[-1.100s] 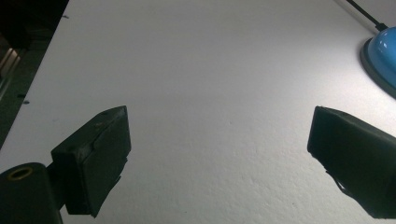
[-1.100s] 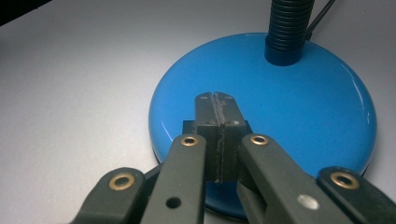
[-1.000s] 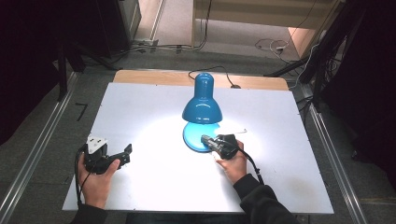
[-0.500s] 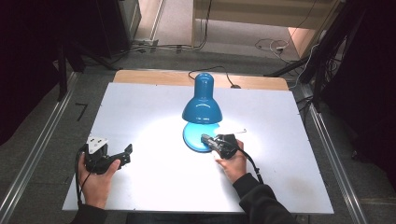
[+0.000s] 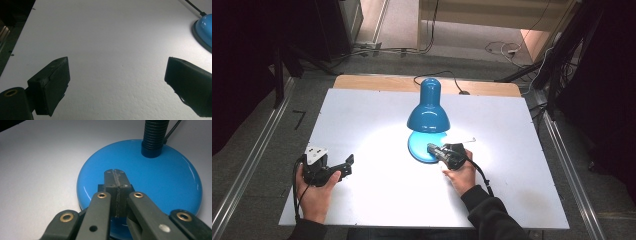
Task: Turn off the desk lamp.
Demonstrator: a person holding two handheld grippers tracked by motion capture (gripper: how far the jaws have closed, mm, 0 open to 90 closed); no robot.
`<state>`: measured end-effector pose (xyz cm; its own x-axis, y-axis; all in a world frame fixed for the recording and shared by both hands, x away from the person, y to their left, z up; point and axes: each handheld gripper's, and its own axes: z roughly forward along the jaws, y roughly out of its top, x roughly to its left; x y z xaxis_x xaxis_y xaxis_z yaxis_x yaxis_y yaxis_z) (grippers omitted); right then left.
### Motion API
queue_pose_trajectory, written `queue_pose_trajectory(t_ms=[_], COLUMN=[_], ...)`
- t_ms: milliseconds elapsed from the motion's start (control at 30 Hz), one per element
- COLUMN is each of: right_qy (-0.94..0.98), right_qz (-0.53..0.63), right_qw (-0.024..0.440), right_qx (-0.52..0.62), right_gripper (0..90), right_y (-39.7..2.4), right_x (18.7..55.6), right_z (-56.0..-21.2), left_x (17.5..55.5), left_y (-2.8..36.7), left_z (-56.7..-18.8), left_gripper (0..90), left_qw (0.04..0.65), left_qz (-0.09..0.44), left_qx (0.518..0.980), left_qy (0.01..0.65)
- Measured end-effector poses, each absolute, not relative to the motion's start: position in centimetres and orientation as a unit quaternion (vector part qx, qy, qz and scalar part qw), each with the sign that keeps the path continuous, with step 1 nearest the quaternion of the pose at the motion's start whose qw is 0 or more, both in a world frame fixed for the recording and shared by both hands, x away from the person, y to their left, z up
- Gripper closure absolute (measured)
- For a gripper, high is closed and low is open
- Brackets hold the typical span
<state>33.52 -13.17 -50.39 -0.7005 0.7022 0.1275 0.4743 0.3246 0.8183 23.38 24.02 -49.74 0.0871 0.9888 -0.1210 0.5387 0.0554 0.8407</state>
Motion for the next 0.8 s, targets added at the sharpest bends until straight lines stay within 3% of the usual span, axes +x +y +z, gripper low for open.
queue_pose_trajectory(t_ms=[800], right_qy=[0.796], right_qz=[0.454], right_qw=[0.110], right_qx=[0.385], right_gripper=[88.1], right_y=[-13.30], right_x=[34.39], right_z=[-50.39], left_x=[23.38], left_y=[24.19], left_z=[-49.73], left_gripper=[6.7], left_qw=[0.394], left_qz=[0.285], left_qx=[0.624], left_qy=[0.612])
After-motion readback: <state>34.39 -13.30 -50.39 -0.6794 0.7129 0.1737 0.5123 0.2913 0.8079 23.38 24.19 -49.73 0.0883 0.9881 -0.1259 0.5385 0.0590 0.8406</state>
